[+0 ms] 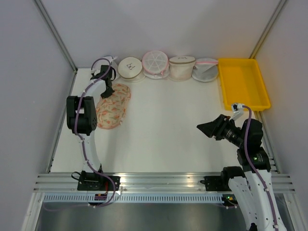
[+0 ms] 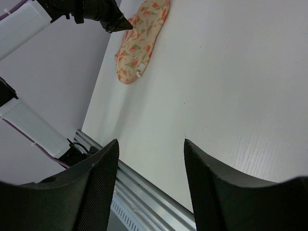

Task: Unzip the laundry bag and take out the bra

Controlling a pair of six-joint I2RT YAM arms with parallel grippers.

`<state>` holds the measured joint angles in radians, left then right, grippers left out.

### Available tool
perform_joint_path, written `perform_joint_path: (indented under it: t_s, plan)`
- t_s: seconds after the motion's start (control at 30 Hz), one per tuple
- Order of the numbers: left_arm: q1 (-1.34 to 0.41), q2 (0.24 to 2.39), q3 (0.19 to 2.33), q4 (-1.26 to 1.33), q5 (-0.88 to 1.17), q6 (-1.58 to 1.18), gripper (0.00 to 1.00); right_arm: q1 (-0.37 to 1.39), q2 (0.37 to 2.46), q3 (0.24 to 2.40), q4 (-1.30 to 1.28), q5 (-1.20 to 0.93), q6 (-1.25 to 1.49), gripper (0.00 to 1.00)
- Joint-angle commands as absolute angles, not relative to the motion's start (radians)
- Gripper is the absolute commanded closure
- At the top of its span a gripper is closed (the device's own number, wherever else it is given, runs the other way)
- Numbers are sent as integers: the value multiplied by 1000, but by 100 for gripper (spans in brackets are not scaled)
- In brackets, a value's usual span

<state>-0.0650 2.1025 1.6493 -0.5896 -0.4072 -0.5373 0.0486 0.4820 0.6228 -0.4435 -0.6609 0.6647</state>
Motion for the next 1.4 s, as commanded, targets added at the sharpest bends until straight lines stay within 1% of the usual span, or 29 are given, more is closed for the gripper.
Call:
perform_joint_path:
  t_s: [0.0, 0.23, 0.43, 0.63, 0.77, 0.83, 0.97, 1.13, 1.37]
  plan:
    - [-61, 2105, 1681, -640, -429, -555, 98, 57, 474, 666, -488, -632, 635, 37]
    - [-74, 2072, 1516, -634, -393, -636, 98, 57, 483, 667, -457, -635, 650, 35]
    - [-118, 2023, 1368, -589, -307, -724, 98, 58, 473, 658, -452, -634, 658, 34]
    - [-218, 1959, 1290, -568, -213, -834, 98, 58, 459, 650, -460, -623, 654, 32]
    - [-337, 1893, 1226, -537, -140, -935, 98, 58, 451, 644, -468, -609, 649, 31]
    - [-380, 1867, 1181, -485, -118, -1003, 98, 57, 451, 643, -477, -601, 644, 30]
    - [-486, 1815, 1021, -350, -23, -1135, 98, 57, 454, 641, -486, -592, 634, 30]
    - [-600, 1783, 892, -190, 37, -1300, 98, 58, 468, 637, -495, -588, 620, 30]
    - [-699, 1792, 859, -19, 98, -1425, 98, 57, 477, 630, -518, -583, 591, 30]
